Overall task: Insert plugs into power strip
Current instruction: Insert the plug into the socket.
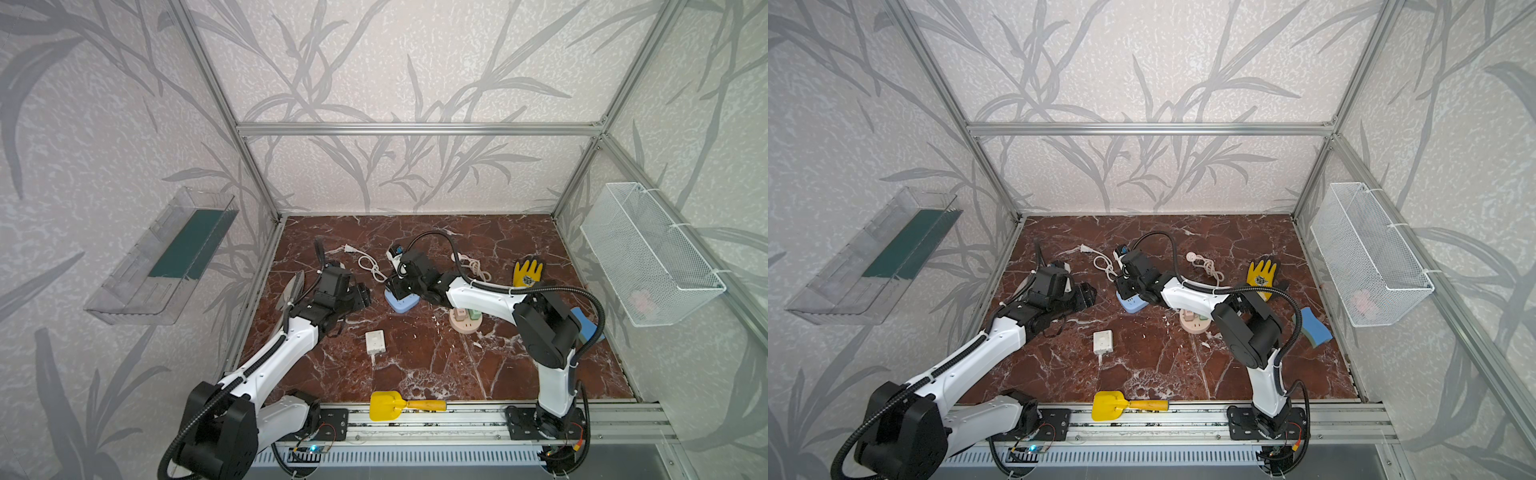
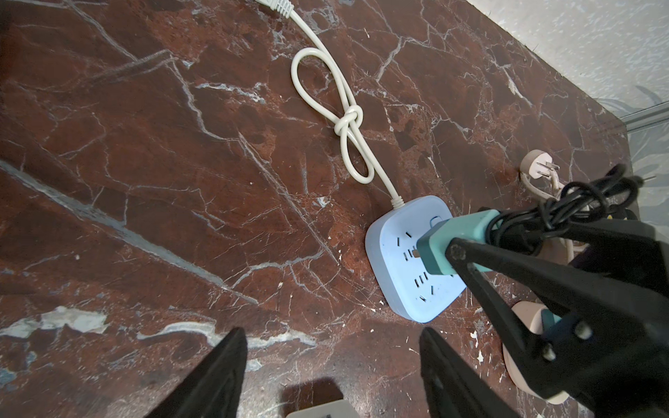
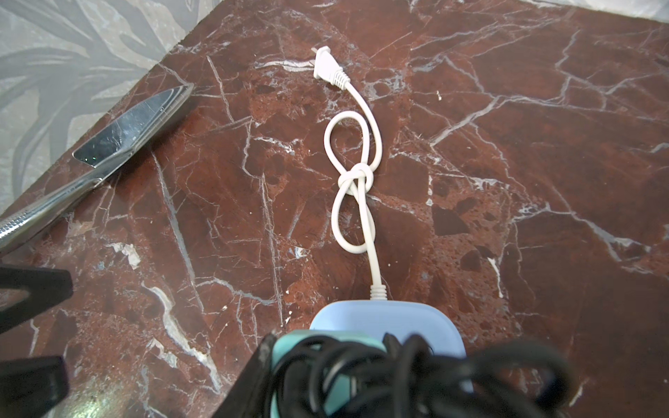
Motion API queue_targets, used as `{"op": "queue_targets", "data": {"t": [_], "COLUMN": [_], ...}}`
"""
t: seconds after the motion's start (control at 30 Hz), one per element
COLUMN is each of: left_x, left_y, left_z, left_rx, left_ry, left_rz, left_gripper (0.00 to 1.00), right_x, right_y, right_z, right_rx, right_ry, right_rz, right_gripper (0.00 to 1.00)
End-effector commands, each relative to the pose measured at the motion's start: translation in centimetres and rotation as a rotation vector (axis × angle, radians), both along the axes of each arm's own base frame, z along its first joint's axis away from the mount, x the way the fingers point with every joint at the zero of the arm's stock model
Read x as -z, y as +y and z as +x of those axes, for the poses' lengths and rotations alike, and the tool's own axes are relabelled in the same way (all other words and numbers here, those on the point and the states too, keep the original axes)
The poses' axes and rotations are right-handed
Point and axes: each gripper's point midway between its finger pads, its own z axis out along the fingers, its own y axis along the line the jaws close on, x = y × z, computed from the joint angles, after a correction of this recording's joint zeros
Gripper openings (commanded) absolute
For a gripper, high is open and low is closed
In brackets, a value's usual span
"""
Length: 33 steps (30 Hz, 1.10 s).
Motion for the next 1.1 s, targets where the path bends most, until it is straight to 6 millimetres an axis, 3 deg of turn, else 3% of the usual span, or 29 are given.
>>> {"op": "queue_targets", "data": {"t": [0.0,1.07], "left_x": [0.2,1.4], "left_y": [0.3,-0.2], "left_z": [-0.5,-0.2], "left_rx": [-0.012,0.008], "left_ry": [0.007,0.034], "left_rz": [-0.007,-0.014], "left_gripper": [0.76,0.75], "right_x": [-0.8,1.8], "right_y": [0.0,0.3], "right_z": [0.3,-0.1], "right_rx": [-0.011,-0.050], "right_ry": [-0.048,-0.035], "right_rz": [0.000,-0.062], "right_gripper": [0.00,0.00]}}
